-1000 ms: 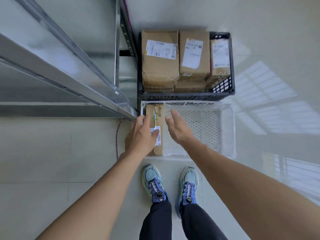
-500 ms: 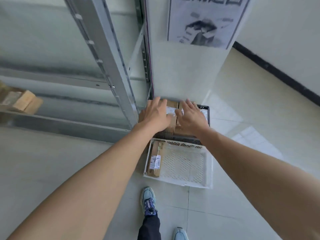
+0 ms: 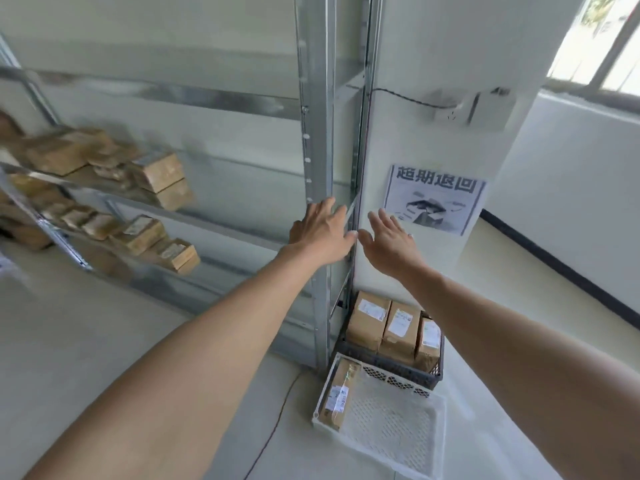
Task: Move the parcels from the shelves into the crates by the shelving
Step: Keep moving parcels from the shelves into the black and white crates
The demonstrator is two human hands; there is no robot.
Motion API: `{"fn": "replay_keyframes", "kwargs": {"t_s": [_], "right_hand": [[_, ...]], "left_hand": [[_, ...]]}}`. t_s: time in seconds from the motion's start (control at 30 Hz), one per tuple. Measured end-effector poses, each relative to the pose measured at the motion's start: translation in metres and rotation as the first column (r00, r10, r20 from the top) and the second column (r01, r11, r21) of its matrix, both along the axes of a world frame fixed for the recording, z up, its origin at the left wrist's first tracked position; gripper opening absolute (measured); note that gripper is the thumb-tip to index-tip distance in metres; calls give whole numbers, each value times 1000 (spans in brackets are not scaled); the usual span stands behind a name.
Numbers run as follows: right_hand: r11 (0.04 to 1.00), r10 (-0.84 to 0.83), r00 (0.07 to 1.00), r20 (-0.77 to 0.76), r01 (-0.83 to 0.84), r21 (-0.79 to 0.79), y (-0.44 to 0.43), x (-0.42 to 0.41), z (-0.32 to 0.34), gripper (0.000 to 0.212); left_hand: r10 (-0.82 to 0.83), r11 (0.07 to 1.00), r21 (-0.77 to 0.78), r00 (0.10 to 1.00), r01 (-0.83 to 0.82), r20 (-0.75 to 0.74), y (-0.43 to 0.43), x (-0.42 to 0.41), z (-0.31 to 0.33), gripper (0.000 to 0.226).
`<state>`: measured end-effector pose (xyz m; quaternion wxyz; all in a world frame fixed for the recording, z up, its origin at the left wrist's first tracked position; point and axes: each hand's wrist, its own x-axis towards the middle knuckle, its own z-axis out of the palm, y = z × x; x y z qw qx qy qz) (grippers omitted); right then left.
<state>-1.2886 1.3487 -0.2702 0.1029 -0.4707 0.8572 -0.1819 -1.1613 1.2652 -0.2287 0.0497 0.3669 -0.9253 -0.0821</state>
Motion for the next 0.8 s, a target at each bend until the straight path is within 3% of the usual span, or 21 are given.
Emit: {"fn": "replay_keyframes", "kwargs": {"t_s": [0.2, 0.43, 0.8], "right_hand": [[990, 139, 985, -101, -142, -24, -33, 72, 51, 66], [972, 223, 963, -153, -232, -42, -105, 175, 97, 64], [896, 422, 886, -193, -440, -64, -230, 383, 145, 67]], "left_hand": [[87, 994, -64, 995, -90, -55, -25, 91, 58, 58], [193, 976, -103, 981, -192, -6, -77, 212, 95, 61], [369, 921, -119, 929, -371, -34, -171, 417, 115, 62]]}}
